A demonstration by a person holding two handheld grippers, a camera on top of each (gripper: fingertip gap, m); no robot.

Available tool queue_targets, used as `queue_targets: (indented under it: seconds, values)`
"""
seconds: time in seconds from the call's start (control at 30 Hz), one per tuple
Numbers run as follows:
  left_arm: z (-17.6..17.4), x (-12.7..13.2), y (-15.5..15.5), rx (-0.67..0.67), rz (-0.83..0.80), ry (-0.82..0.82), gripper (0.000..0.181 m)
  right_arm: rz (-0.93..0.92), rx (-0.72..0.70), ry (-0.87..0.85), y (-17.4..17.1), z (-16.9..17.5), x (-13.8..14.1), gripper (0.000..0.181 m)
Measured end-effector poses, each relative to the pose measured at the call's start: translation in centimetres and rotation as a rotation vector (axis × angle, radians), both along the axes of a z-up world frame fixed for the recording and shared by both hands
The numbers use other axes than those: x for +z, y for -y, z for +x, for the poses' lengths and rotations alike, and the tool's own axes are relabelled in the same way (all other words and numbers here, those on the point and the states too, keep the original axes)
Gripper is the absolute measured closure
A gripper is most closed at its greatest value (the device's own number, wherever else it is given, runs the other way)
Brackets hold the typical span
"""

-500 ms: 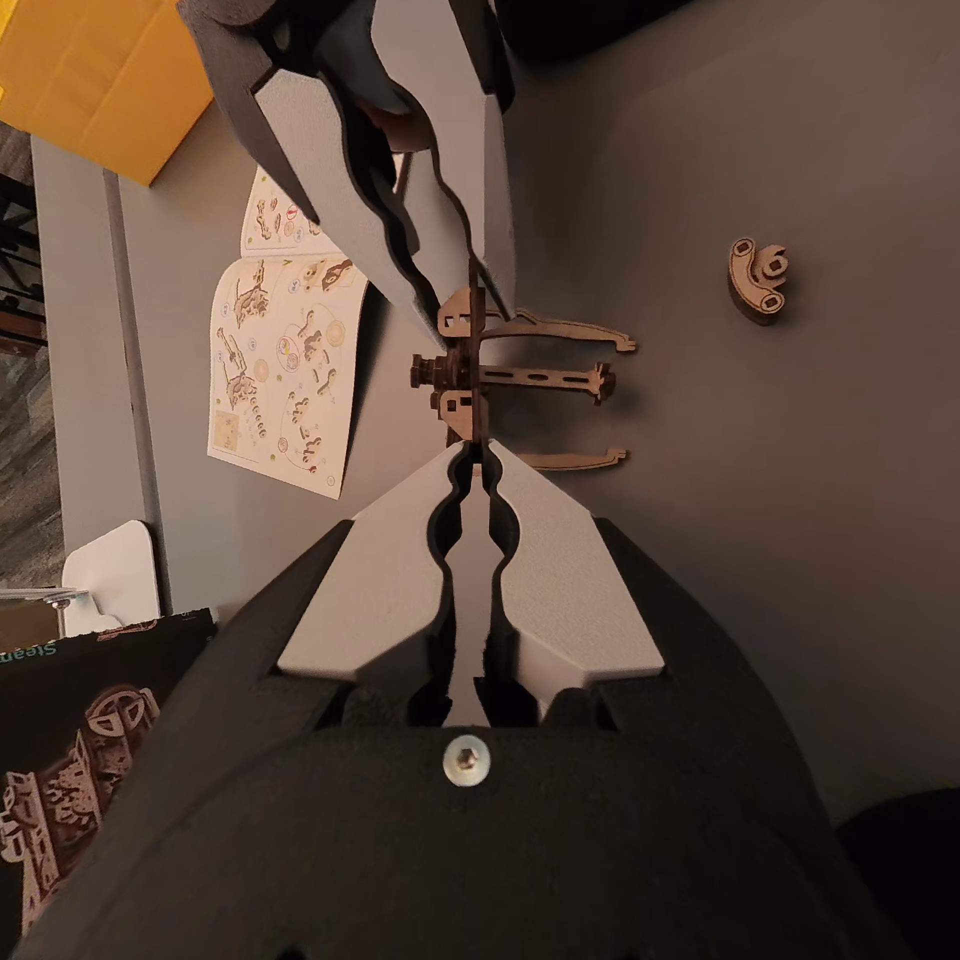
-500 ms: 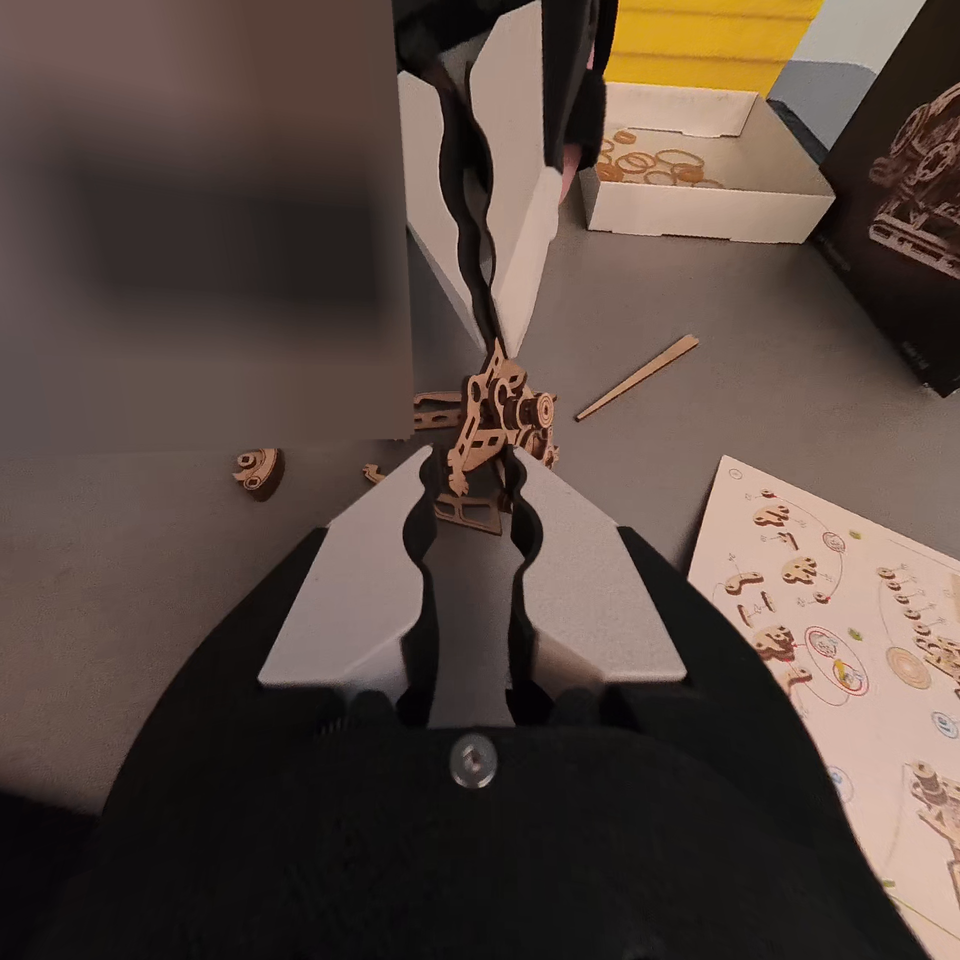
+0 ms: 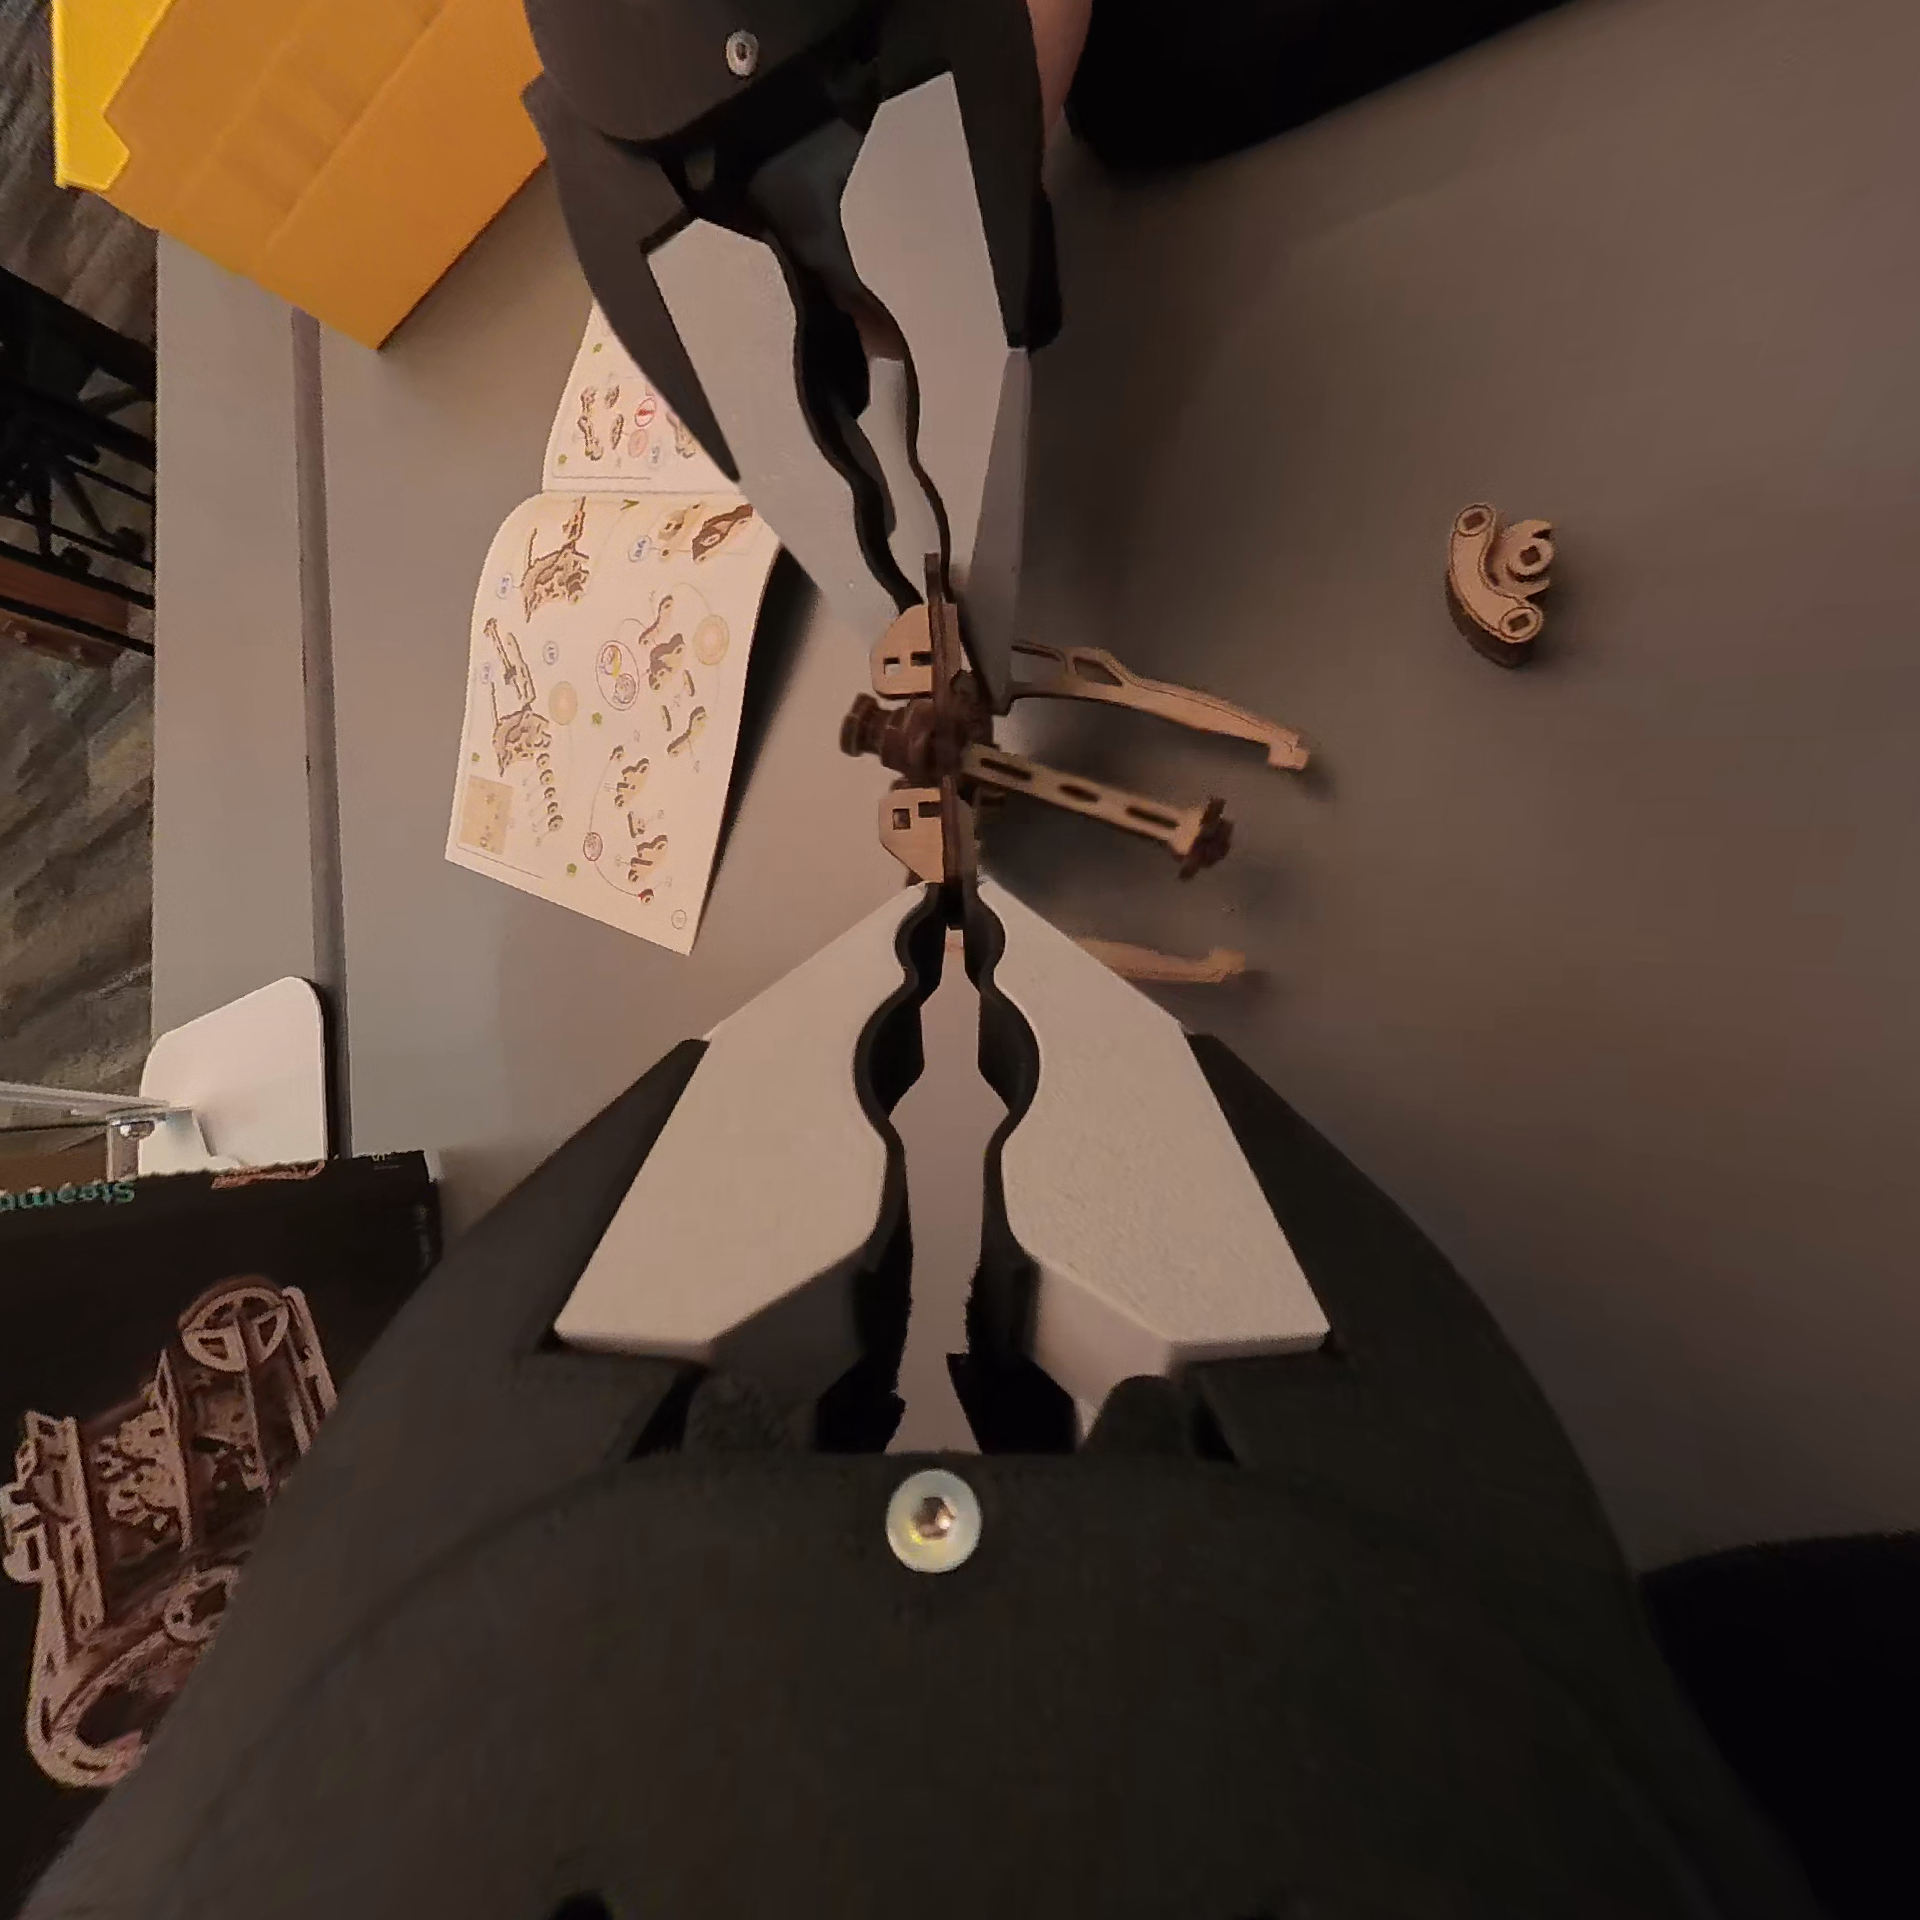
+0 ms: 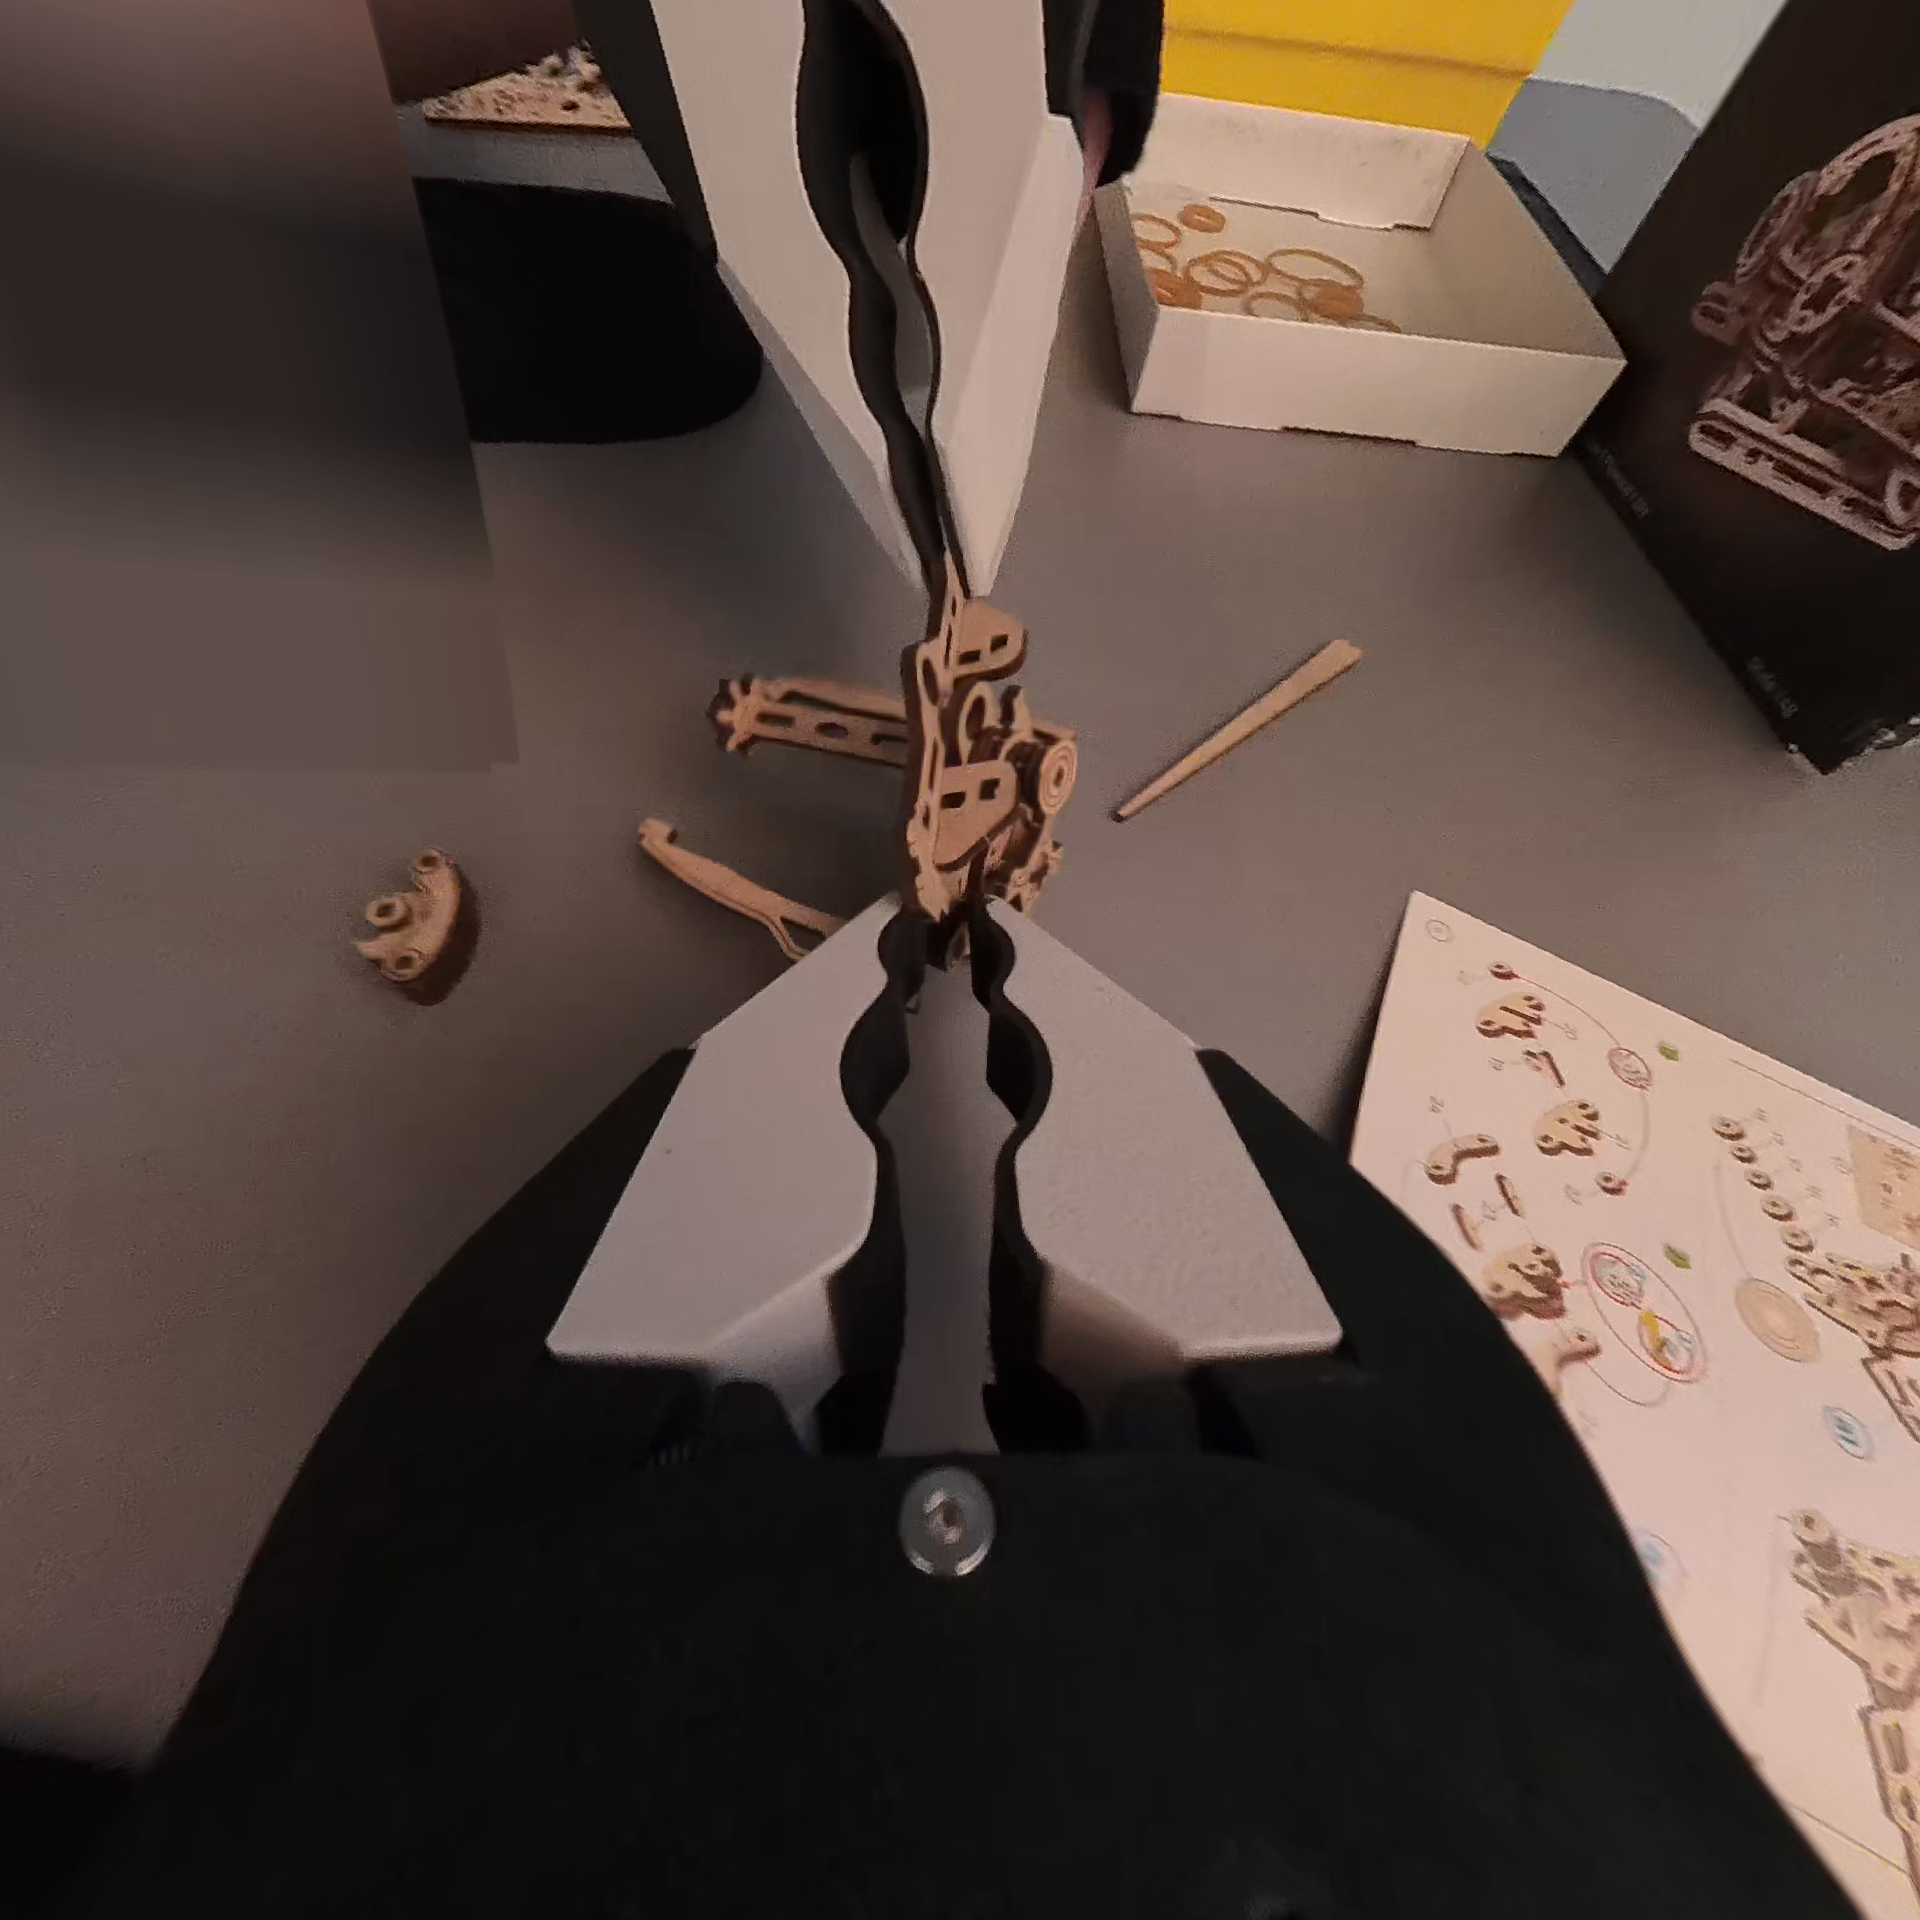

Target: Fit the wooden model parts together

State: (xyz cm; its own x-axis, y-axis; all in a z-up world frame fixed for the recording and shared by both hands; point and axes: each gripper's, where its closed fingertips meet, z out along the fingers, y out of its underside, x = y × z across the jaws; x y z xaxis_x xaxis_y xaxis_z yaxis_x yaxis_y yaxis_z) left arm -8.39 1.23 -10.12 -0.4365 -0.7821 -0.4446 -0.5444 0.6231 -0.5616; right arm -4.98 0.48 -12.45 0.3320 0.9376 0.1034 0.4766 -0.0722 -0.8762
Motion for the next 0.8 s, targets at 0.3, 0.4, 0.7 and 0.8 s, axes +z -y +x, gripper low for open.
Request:
queue_targets:
  seconds: [0.3, 0.4, 0.7, 0.8]
  values:
    - [-3.5, 2.1, 2.7, 0.034, -0.144, 0.059, 0.181, -0.325, 0.121, -0.206, 3.0, -2.6, 1.4, 0.178]
    - [-4.7, 3.2, 3.5, 0.081, -0.260, 0.088, 0.181, -0.573, 0.101, -0.220, 3.5, -3.4, 0.5, 0.178]
    - [-8.4, 2.6, 3.2, 0.221, -0.480, 0.146, 0.181, -0.936, 0.013, -0.215, 3.7, -5.6, -1.4, 0.178]
    - [-8.7, 2.1, 2.7, 0.256, -0.633, 0.138, 0.181, -0.827, -0.051, -0.132, 3.1, -4.7, -2.2, 0.169]
